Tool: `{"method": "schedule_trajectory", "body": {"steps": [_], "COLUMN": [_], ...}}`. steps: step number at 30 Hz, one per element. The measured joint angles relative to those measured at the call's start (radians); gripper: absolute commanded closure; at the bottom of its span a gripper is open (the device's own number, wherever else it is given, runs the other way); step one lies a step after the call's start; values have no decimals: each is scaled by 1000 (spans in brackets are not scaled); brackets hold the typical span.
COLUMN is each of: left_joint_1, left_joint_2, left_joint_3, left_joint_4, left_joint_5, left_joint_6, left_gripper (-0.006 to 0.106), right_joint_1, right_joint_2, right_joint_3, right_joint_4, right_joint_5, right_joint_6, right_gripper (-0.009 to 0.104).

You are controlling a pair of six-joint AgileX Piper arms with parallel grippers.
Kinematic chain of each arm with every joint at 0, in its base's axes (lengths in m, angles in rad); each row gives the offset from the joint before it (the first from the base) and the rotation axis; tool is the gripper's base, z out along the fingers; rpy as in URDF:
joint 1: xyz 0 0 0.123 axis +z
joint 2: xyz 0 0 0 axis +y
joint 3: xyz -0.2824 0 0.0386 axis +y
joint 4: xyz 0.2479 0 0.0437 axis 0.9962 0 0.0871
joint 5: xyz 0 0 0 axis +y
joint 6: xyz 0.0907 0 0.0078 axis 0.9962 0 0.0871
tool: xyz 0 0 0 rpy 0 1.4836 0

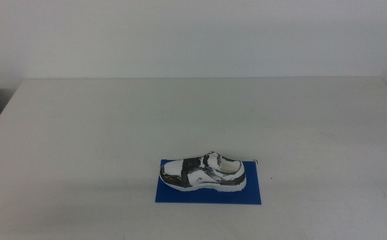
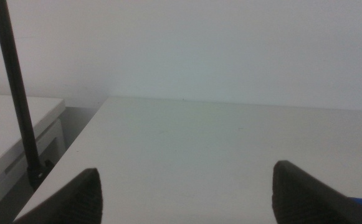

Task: Use one arm to grab the shoe from the table and place it on the mat.

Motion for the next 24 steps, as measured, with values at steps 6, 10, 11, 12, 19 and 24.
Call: {"method": "schedule_trajectory", "body": {"steps": [6, 10, 11, 12, 19, 24], "left_joint_1": [0, 0, 0, 0, 0, 0], "left_joint_2": [0, 0, 0, 0, 0, 0], "left_joint_3": [0, 0, 0, 0, 0, 0], "left_joint_4": [0, 0, 0, 0, 0, 0], "left_joint_5": [0, 0, 0, 0, 0, 0], "left_joint_6": [0, 0, 0, 0, 0, 0], "left_gripper": [7, 7, 7, 7, 7, 7], "right_joint_1": [-1, -1, -1, -1, -1, -1], "right_joint_2": [-236, -408, -441, -481, -685, -707], "right_joint_3": [169, 302, 329, 364, 569, 684], "right_joint_4": [-9, -14, -16, -23, -86, -149], "right_joint_5": [-42, -148, -171, -197, -307, -320], "right_joint_6": [34, 90, 103, 117, 138, 138], "right_gripper": [11, 10, 10, 10, 10, 10]}}
